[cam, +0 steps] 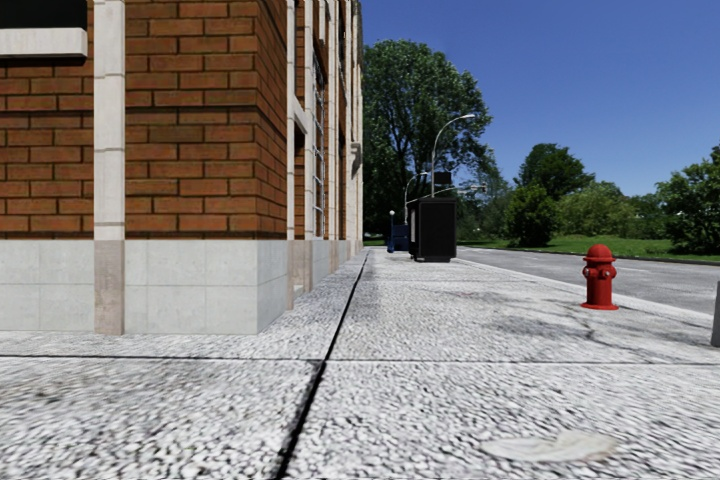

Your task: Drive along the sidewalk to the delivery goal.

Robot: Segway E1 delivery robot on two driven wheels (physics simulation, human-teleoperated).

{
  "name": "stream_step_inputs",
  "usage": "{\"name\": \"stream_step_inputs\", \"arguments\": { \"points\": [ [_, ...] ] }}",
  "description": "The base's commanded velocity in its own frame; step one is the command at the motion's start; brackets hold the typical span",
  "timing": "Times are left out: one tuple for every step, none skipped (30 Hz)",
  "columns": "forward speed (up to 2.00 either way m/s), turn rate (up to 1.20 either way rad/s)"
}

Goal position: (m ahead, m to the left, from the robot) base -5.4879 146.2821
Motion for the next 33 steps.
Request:
{"name": "stream_step_inputs", "arguments": {
  "points": [
    [1.26, 0.54],
    [1.26, 0.54],
    [1.27, 0.57],
    [1.30, 0.58],
    [1.33, 0.58],
    [1.33, 0.58],
    [1.33, 0.58],
    [1.34, 0.58],
    [1.34, 0.58],
    [1.34, 0.59],
    [1.34, 0.59],
    [1.34, 0.64],
    [1.34, 0.66],
    [1.34, 0.66],
    [1.34, 0.66],
    [1.34, 0.66],
    [1.34, 0.66],
    [1.34, 0.66],
    [1.34, 0.66],
    [1.34, 0.66],
    [1.34, 0.66],
    [1.37, 0.70],
    [1.37, 0.70],
    [1.37, 0.70],
    [1.37, 0.70],
    [1.37, 0.70],
    [1.38, 0.70],
    [1.43, 0.70],
    [1.50, 0.70],
    [1.52, 0.70],
    [1.52, 0.70],
    [1.53, 0.70],
    [1.53, 0.72]
  ]
}}
